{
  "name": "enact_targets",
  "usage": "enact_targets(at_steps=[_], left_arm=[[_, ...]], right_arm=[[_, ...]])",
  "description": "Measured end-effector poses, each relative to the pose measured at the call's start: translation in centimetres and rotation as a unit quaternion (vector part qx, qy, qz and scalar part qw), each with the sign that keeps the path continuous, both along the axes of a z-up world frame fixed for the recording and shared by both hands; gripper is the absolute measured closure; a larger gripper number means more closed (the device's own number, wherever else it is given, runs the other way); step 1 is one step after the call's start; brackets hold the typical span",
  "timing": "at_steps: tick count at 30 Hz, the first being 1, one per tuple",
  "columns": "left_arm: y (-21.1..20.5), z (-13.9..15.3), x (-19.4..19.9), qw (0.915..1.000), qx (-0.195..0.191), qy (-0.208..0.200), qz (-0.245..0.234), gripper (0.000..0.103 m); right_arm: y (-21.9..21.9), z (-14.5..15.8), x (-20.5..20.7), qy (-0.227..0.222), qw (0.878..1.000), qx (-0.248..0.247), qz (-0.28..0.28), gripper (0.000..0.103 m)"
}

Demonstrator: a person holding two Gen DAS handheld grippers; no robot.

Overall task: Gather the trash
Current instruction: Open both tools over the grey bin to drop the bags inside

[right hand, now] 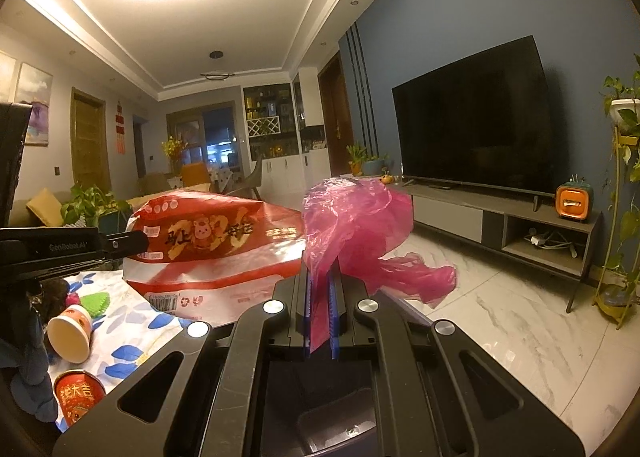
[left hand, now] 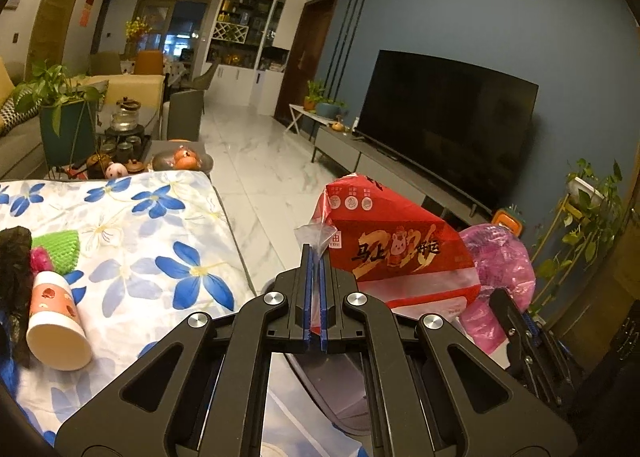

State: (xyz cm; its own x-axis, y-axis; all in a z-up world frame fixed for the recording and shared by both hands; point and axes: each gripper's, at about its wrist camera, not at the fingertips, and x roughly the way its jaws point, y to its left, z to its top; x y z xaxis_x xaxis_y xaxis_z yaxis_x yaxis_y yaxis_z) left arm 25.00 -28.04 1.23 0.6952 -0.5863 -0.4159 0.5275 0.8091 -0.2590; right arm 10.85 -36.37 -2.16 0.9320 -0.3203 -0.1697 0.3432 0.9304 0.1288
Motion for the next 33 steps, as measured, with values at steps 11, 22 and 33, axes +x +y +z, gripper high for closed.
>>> enact_targets(at_steps=[11,22,33], left_arm=[[0.0,-0.6,0.9,0.9988,-0.026,0.025,-0.035,0.049],[3.9,0.8,0.0,0.9989,-0.046,0.002,-0.003,0.015],[11.3,2.1,-3.7,0.9951,-0.049,-0.059,0.063,0.008]], right_arm=[[-0.3,-0.6,1.3,0.015,1.000,0.016,0.015,0.081],[0.0,-0.5,0.9,0.015,1.000,0.023,0.014,0.053],[2.6,-0.1,-1.5,-0.002,1.000,0.011,0.026,0.036]])
